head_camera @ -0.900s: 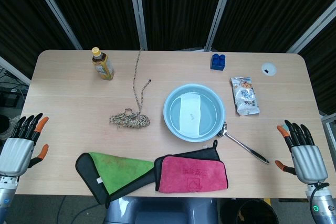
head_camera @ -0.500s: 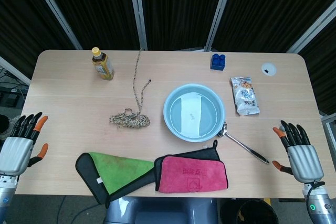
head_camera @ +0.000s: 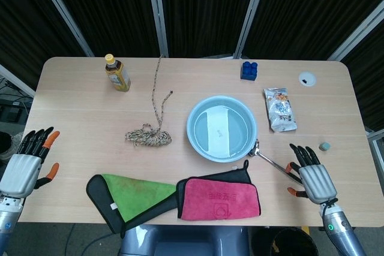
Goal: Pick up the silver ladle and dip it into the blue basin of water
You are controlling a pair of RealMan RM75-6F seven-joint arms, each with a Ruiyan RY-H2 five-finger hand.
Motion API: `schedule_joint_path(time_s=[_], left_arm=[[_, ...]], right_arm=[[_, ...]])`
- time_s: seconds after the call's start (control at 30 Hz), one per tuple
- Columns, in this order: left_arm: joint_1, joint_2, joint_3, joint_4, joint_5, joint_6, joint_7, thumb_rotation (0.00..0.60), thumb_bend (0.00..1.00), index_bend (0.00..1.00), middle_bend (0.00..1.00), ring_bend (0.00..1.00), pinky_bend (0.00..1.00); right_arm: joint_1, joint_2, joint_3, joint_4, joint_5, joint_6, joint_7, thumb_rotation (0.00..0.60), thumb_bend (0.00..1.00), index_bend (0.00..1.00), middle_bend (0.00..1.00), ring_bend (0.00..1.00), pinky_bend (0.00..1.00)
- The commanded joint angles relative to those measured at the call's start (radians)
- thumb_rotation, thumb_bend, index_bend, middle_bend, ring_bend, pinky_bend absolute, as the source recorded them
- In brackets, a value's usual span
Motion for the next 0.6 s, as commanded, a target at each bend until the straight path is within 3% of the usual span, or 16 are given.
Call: schedule_joint_path(time_s=[0.03, 0.6], left_arm=[[-0.008, 0.004, 0.002, 0.0, 0.004, -0.01, -0.013, 0.6, 0.42, 0.0, 0.0, 0.0, 0.0], [-0.032, 0.001, 0.001, -0.003, -0.015, -0.052, -0.012, 0.6, 0.42, 0.0, 0.0, 0.0, 0.0]], right_arm=[[0.014, -0.039, 0.009, 0.025, 0.033, -0.028, -0.033, 0.6, 0.09, 0.46, 0.0, 0.0, 0.0], [0.089, -0.149, 0.051, 0.171, 0.119, -0.142, -0.049, 0.6, 0.16, 0.45, 0.0, 0.0, 0.0]])
